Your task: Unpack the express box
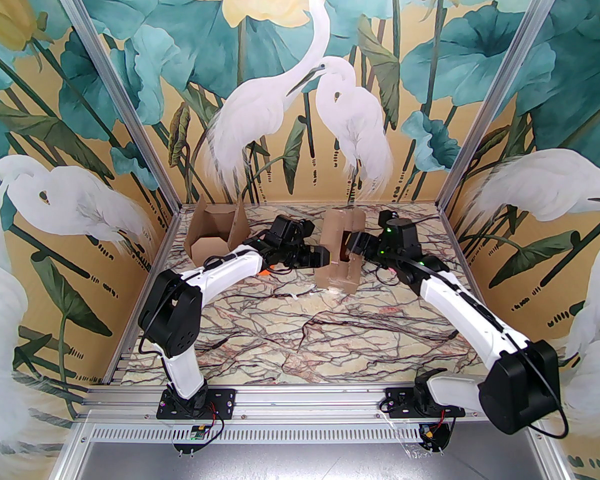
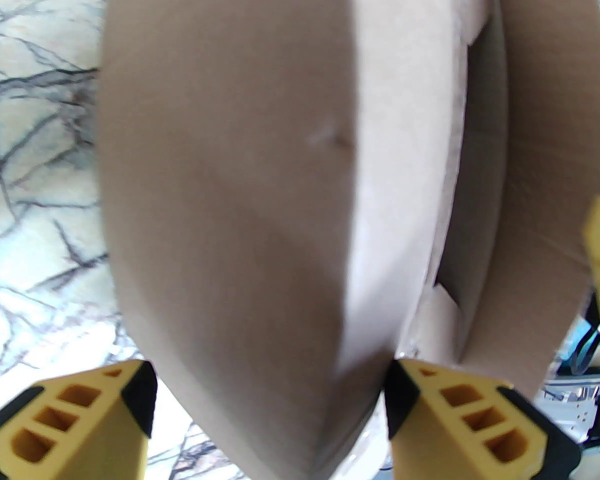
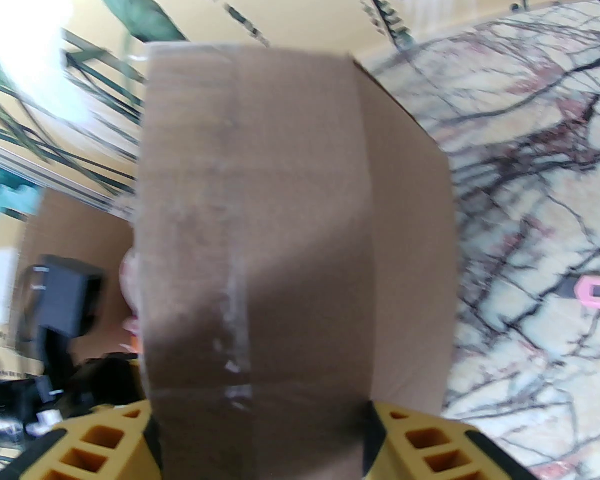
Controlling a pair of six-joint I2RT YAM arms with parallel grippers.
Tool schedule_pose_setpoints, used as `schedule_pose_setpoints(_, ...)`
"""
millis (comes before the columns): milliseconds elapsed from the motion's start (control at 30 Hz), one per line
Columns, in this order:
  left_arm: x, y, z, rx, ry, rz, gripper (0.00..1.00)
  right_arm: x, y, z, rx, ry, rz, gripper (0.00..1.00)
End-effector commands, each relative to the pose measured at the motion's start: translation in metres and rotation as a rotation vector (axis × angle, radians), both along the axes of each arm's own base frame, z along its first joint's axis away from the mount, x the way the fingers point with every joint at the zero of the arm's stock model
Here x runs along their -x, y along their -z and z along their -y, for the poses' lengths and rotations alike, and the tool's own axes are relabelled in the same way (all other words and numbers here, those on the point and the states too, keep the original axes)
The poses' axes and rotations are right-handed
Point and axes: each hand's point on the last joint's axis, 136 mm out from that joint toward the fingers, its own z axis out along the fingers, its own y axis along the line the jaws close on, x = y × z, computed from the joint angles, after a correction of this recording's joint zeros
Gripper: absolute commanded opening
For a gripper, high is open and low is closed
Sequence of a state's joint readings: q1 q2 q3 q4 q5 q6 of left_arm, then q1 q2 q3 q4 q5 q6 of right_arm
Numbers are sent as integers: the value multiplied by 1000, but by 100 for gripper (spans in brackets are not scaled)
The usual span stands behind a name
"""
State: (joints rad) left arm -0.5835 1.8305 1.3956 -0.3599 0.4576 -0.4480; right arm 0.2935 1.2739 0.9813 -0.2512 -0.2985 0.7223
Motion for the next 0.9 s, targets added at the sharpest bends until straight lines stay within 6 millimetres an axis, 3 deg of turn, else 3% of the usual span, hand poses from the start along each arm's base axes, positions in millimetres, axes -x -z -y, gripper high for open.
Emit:
schedule_pose_setpoints(0, -3, 45, -30, -183, -56, -69, 79, 11, -2, -16, -100, -105, -3, 33)
schedule_pose_setpoints(300, -13, -25, -2, -307, 99, 216, 84, 10, 10, -18, -91, -126, -24, 34)
schedule_pose_setpoints(533, -11, -16, 11, -510, 256, 298, 87, 17, 5, -8, -60, -94, 9, 42)
schedule_pose_setpoints(667, -8, -23, 19, -550, 288, 365, 91, 20, 5, -5, -43, -86, 9, 45)
schedule_pose_setpoints(867, -26, -16, 5, -748, 260, 385, 90, 20, 3, -3, -18, -84, 4, 47)
